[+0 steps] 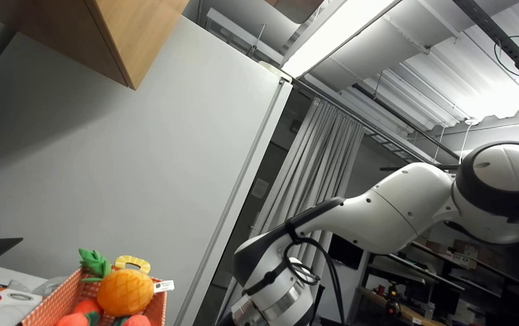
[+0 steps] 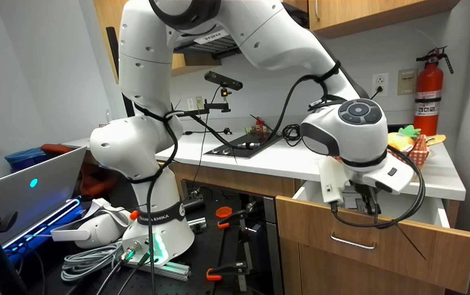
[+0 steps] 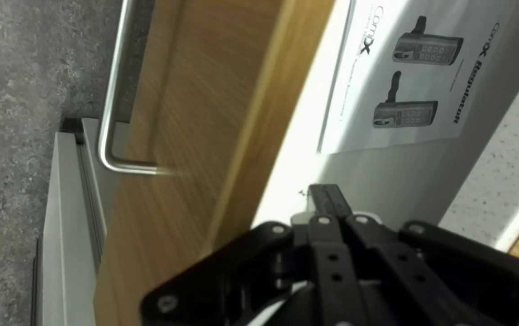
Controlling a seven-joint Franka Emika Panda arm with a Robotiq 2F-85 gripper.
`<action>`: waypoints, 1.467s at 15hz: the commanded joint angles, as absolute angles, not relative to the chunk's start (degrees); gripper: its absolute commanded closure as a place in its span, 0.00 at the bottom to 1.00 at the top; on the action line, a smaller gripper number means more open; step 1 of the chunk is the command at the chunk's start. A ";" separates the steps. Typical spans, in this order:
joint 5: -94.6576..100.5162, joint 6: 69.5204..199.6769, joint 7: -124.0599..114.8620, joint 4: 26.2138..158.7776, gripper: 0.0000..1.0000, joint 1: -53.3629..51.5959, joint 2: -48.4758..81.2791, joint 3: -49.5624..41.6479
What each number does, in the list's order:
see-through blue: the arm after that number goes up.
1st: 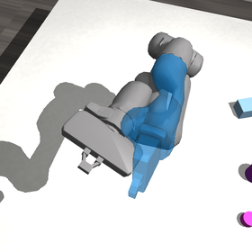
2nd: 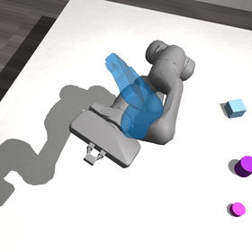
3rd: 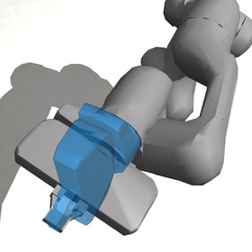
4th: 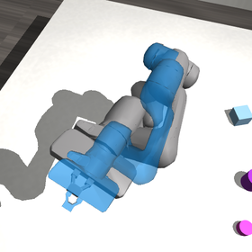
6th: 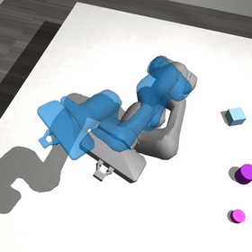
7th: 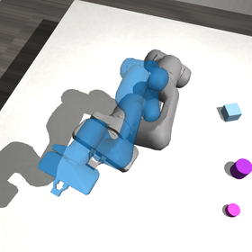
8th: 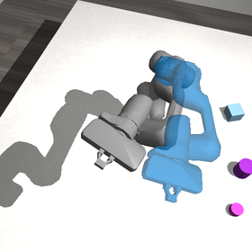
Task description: Fully open the top right drawer of the cabinet
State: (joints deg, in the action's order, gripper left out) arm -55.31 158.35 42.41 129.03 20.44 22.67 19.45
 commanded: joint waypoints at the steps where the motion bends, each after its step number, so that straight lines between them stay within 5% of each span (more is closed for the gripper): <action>1: -52.44 158.56 40.35 129.22 1.00 19.63 24.01 17.56; 22: -21.77 155.92 16.65 135.77 1.00 14.40 14.67 0.60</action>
State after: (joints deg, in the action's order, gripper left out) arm -26.23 158.20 20.80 134.03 15.85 17.97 3.12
